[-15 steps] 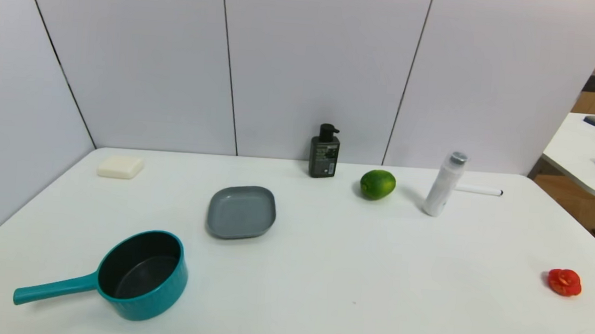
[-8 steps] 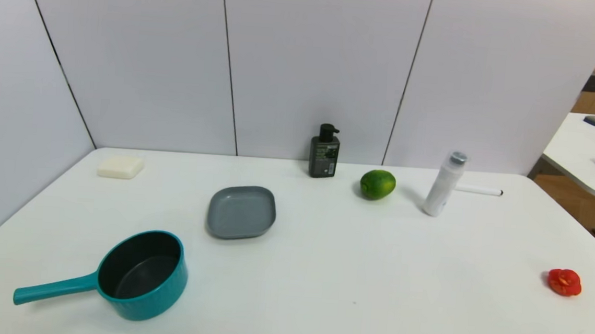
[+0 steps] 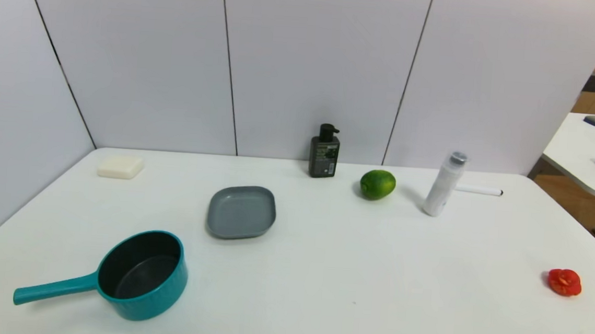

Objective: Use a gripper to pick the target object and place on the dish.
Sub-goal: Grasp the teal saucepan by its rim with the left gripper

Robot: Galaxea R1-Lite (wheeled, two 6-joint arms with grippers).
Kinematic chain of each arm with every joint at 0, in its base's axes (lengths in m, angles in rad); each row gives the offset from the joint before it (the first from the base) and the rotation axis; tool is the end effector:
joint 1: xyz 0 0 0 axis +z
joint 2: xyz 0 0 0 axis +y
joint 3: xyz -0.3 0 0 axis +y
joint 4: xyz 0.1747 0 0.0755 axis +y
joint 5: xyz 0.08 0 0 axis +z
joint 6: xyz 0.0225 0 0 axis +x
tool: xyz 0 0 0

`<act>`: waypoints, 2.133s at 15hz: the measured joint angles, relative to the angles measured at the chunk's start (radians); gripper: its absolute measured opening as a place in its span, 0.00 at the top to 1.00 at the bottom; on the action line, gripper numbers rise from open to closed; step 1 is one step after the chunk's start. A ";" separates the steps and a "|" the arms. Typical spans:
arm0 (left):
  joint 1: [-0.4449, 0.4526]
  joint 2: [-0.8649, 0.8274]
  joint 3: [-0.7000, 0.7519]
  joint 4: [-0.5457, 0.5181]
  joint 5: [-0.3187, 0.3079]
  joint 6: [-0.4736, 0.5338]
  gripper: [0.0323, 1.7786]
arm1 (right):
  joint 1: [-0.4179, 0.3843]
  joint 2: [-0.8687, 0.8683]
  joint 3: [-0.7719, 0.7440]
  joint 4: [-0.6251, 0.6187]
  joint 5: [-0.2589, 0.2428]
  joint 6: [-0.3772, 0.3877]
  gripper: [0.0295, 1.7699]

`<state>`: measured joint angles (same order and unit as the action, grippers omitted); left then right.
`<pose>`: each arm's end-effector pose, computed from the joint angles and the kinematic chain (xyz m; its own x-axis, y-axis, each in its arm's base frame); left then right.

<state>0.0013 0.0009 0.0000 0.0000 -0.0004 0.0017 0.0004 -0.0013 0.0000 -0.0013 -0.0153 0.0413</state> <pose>-0.0227 0.0000 0.0755 1.0000 0.0009 -0.0009 -0.0009 1.0000 0.0017 -0.0229 -0.0004 0.0756 0.9999 -0.0149 0.0026 0.0148 0.9990 0.0413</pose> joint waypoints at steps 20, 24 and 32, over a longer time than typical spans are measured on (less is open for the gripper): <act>-0.003 1.121 -1.767 0.475 -0.006 0.359 0.05 | 0.000 0.000 0.000 0.000 0.000 0.000 0.03; -0.009 1.340 -1.946 1.012 -0.009 0.427 0.05 | 0.000 0.000 0.000 0.000 0.000 0.000 0.03; -0.051 1.550 -1.944 1.498 -0.047 0.435 0.05 | 0.000 0.000 0.000 0.000 0.000 0.000 0.03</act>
<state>-0.0494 1.5504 -1.9445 1.4977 -0.0479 0.4366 0.0000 -0.0013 0.0000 -0.0013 -0.0153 0.0409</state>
